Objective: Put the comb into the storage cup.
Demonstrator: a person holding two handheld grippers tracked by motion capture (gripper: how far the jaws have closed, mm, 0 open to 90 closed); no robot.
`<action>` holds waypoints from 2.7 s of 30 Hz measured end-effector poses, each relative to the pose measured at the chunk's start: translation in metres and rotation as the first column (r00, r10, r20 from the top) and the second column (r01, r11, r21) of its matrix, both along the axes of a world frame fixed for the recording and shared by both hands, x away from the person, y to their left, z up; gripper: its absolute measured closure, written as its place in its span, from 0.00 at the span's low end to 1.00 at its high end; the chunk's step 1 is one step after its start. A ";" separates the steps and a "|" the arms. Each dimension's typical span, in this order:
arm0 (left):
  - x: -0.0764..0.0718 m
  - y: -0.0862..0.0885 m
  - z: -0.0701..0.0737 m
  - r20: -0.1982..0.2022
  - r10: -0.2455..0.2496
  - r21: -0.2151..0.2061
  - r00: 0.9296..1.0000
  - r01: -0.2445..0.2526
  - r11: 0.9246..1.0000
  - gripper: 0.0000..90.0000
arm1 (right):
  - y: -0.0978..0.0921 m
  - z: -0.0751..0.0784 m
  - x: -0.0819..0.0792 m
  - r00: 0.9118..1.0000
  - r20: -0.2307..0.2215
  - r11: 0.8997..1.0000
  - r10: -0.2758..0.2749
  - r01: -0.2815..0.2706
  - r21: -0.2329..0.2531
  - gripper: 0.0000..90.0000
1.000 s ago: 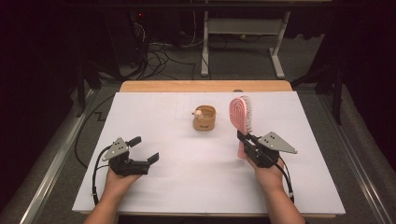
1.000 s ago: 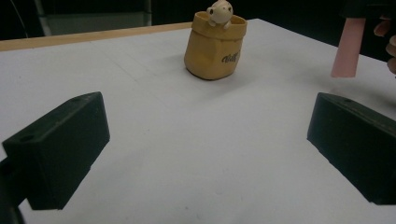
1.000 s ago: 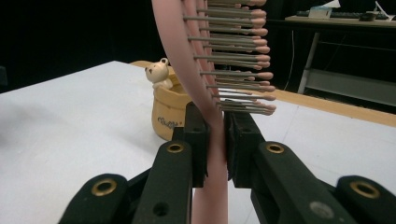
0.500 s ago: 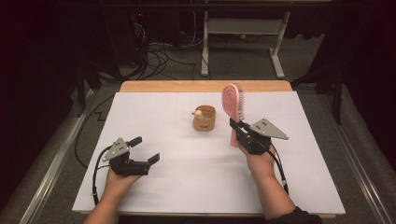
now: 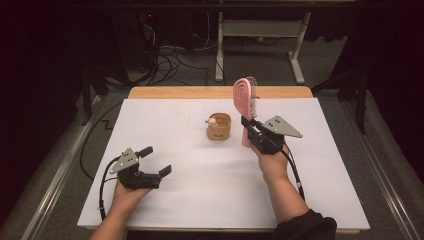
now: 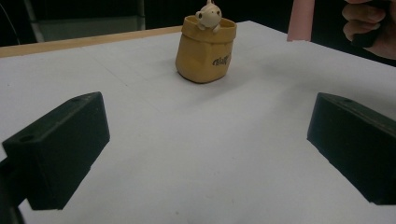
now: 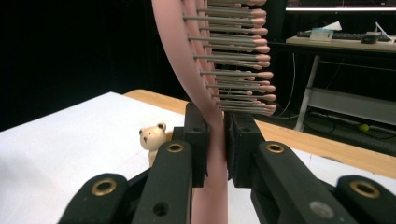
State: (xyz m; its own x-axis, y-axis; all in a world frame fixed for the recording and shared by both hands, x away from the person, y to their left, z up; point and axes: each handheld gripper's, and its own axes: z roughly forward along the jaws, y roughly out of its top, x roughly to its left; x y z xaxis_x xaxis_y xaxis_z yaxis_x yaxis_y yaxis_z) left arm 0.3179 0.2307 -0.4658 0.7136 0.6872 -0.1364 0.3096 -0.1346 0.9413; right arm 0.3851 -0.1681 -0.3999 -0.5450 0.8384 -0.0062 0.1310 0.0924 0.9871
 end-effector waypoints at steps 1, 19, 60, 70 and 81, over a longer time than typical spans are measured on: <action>0.000 0.000 0.000 -0.001 -0.002 -0.002 1.000 0.002 1.000 0.00 | 0.001 0.001 0.001 1.000 0.002 1.000 0.000 0.000 0.003 0.91; 0.000 -0.001 0.000 -0.003 -0.006 -0.012 1.000 0.006 1.000 0.00 | 0.016 0.011 0.018 0.999 0.035 1.000 -0.005 0.004 0.012 0.90; -0.005 0.006 0.001 0.006 0.011 -0.007 1.000 -0.011 1.000 0.00 | 0.060 0.011 0.080 0.999 0.028 0.999 -0.029 0.028 0.019 0.90; -0.007 0.007 0.001 0.009 0.014 -0.011 1.000 -0.013 1.000 0.00 | 0.065 0.009 0.085 0.999 0.025 0.998 -0.027 0.025 0.058 0.90; -0.007 0.007 0.001 0.008 0.014 -0.012 1.000 -0.013 1.000 0.00 | 0.069 -0.002 0.089 1.000 0.001 0.998 -0.027 0.027 0.051 0.90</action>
State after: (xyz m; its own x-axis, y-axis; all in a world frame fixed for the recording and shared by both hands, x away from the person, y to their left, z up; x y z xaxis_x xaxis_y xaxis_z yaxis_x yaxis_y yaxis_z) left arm 0.3111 0.2378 -0.4652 0.7053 0.6951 -0.1394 0.3040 -0.1188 0.9452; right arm 0.4736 -0.0993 -0.4023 -0.5220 0.8522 0.0357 0.1310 0.0388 0.9906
